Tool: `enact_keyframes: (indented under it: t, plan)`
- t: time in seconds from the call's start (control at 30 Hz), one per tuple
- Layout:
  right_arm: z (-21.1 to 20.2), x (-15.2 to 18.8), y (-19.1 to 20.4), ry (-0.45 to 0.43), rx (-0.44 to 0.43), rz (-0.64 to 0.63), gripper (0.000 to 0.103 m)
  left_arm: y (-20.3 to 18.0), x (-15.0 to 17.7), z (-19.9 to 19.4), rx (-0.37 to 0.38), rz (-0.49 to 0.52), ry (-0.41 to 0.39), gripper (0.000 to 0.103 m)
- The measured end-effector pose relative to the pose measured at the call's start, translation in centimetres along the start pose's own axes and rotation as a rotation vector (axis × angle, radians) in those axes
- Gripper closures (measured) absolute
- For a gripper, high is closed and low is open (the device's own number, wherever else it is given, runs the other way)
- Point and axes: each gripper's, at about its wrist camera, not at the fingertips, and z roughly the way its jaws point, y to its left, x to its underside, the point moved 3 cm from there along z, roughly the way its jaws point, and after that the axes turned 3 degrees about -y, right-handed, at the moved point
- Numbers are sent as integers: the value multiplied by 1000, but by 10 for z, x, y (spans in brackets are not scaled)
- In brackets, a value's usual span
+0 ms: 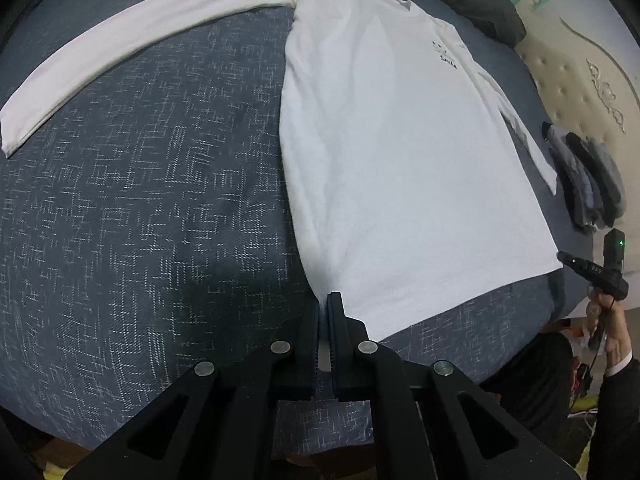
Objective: Fold clothes
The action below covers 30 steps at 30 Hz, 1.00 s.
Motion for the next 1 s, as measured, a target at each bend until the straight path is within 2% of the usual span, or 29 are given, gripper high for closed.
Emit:
enact_keyframes:
  t: [0.13, 0.27, 0.33, 0.37, 0.4, 0.63, 1.0]
  plan:
    - [0, 0, 3, 5, 37, -23, 96, 0, -1, -1, -2, -18, -6, 96]
    - [-6, -3, 3, -3, 40, -31, 94, 3, -3, -4, 1, -35, -10, 86]
    - [-9, -4, 6, -9, 41, -49, 85, 5, -2, -10, 2, -39, -23, 72]
    - [-10, -4, 8, -5, 39, -60, 75, 5, -1, -12, -2, -33, -27, 67]
    - [-9, -4, 9, 1, 37, -66, 69, 3, -1, -13, -10, -21, -26, 66]
    - [5, 1, 25, 69, 36, -107, 68, -5, 0, -10, -17, 2, -15, 65]
    - [29, 8, 23, 133, 83, -95, 68, -6, 9, 7, -52, 34, 61, 65]
